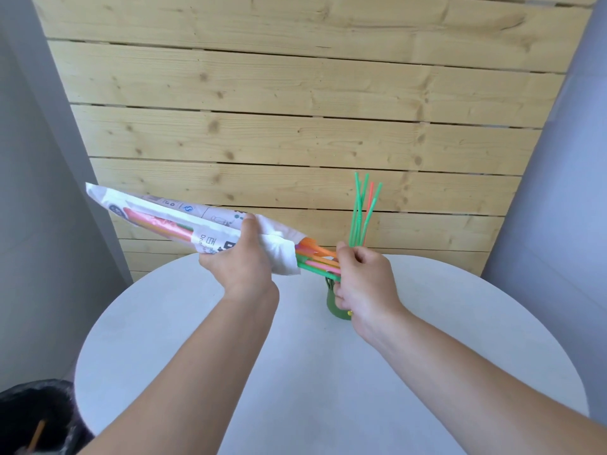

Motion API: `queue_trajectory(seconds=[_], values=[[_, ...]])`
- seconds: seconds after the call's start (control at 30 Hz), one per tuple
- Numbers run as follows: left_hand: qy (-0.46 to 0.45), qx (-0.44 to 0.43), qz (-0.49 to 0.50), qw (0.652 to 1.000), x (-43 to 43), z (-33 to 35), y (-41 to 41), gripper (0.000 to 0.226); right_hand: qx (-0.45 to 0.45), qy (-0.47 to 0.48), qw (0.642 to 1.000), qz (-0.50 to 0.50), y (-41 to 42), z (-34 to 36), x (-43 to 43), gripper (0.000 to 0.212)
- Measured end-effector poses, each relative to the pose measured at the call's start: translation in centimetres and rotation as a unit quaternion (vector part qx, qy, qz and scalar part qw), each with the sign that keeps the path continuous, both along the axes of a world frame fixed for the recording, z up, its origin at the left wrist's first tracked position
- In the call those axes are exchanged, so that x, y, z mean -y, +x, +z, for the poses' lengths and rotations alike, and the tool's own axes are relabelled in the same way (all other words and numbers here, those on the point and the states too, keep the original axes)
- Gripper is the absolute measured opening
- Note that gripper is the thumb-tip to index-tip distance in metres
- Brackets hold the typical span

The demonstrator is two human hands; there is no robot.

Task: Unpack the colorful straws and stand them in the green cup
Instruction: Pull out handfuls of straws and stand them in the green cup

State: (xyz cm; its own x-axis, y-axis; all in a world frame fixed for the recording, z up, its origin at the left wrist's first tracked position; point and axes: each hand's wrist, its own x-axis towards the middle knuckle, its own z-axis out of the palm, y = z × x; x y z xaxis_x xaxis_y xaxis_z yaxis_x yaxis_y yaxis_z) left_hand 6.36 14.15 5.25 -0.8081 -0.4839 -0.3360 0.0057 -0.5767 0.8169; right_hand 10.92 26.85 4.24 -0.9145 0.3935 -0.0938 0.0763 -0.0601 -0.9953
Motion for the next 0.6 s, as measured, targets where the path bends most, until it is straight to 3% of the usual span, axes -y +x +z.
queue_trajectory(seconds=[0.1,0.6], values=[[0.006,0.009,-0.006,1.0,-0.54,-0.32,-0.03,0.079,0.016,-0.026,0.999,0.013,0.08,0.22,-0.04,0.028],[0.024,0.022,-0.006,0.999,-0.48,-0.47,-0.31,0.068,-0.04,0.028,0.999,0.0,-0.18,-0.49,-0.44,0.034]])
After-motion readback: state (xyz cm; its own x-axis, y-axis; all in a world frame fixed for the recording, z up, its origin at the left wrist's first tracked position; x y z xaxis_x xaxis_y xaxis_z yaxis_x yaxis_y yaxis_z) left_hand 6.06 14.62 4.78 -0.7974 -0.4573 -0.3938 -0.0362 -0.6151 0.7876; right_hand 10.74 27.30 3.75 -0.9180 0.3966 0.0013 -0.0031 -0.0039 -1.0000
